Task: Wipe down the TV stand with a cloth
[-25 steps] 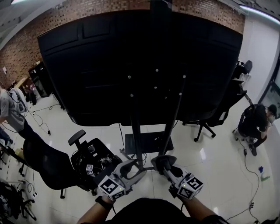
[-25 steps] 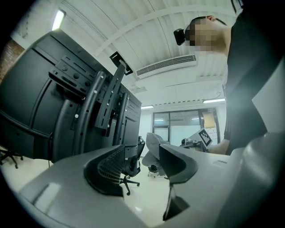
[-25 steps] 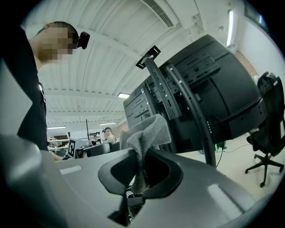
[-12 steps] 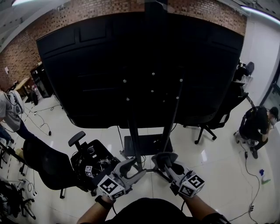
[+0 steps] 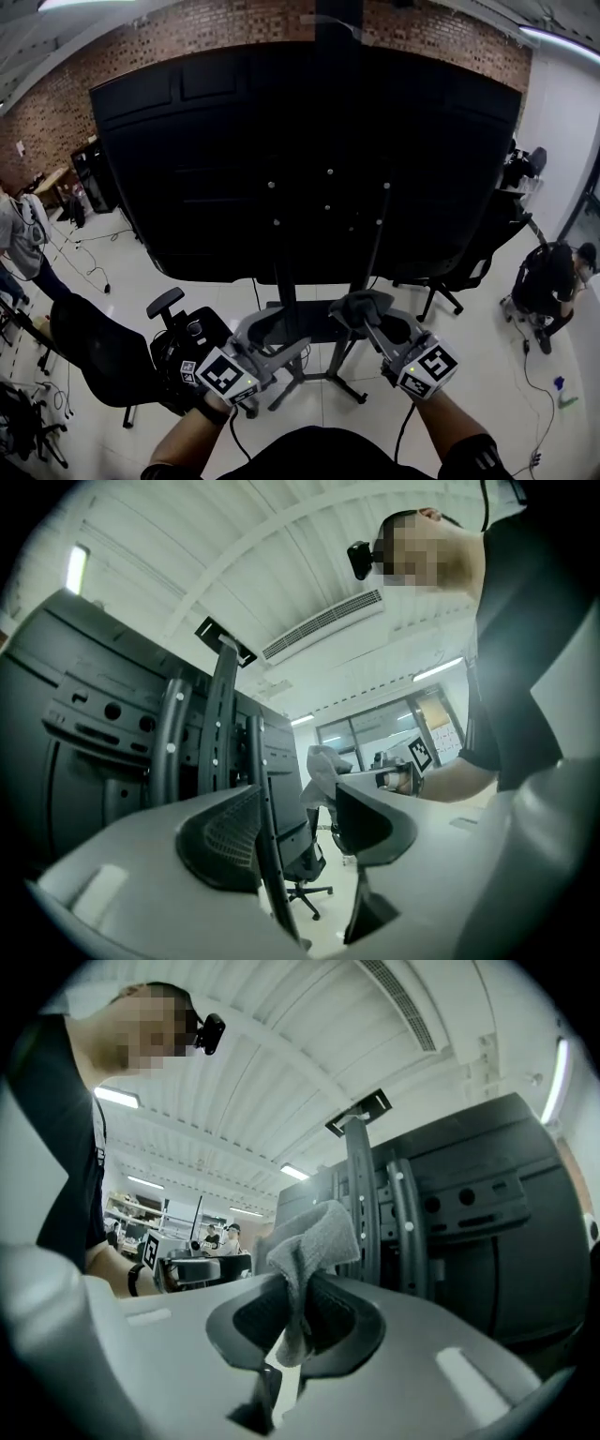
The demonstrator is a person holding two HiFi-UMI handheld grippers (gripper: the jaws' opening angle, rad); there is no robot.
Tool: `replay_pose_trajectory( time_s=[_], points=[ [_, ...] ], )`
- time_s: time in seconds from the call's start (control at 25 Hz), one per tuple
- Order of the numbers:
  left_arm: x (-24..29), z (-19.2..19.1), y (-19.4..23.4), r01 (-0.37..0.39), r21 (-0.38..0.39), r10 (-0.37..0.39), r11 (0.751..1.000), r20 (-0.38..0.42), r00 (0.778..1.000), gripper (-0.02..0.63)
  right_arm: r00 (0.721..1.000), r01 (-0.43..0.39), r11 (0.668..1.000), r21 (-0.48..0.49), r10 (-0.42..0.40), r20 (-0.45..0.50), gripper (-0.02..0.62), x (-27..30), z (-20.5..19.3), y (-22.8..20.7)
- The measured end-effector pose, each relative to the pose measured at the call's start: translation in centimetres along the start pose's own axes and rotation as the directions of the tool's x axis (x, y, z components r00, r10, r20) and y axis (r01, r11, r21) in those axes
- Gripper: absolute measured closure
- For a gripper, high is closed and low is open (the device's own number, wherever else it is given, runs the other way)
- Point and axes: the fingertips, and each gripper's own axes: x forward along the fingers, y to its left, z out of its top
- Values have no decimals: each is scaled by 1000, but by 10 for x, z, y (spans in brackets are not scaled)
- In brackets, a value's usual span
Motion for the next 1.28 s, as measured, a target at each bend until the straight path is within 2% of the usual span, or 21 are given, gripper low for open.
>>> replay_pose_trajectory(
  time_s=[0.16, 0.28, 0.44, 0.6, 0.68, 0.76, 0.84, 0.92, 1.12, 1.28],
  points=[
    [20, 47, 14, 16, 121, -22, 993, 44, 999, 334, 1000, -7, 991, -130, 11, 26, 566, 16, 54, -22],
    [34, 82, 25, 22, 156, -36, 987, 85, 996, 334, 998, -14, 971, -237, 28, 53, 566, 29, 102, -31],
    [53, 127, 39, 28, 183, -52, 983, 130, 990, 334, 995, -1, 926, -376, 40, 96, 566, 49, 165, -41],
    [68, 176, 47, 43, 252, -85, 967, 160, 983, 334, 994, 25, 861, -508, 33, 106, 566, 69, 218, -50],
    [76, 196, 50, 41, 299, -92, 953, 161, 983, 334, 996, 32, 845, -533, 21, 92, 566, 80, 239, -58],
    [85, 213, 53, 41, 342, -98, 939, 153, 983, 333, 997, 37, 848, -529, 8, 82, 566, 92, 261, -68],
    [95, 226, 58, 45, 360, -103, 932, 144, 984, 326, 997, 52, 843, -536, -13, 77, 566, 104, 283, -78],
    [106, 237, 66, 41, 360, -97, 932, 140, 985, 325, 997, 73, 825, -560, -44, 66, 566, 117, 303, -90],
    [127, 263, 91, 1, 418, -62, 909, 132, 989, 322, 989, 138, 731, -669, -133, 58, 566, 154, 355, -110],
    [135, 281, 109, -27, 425, -34, 905, 135, 990, 319, 982, 161, 653, -740, -179, 55, 566, 184, 385, -119]
  ],
)
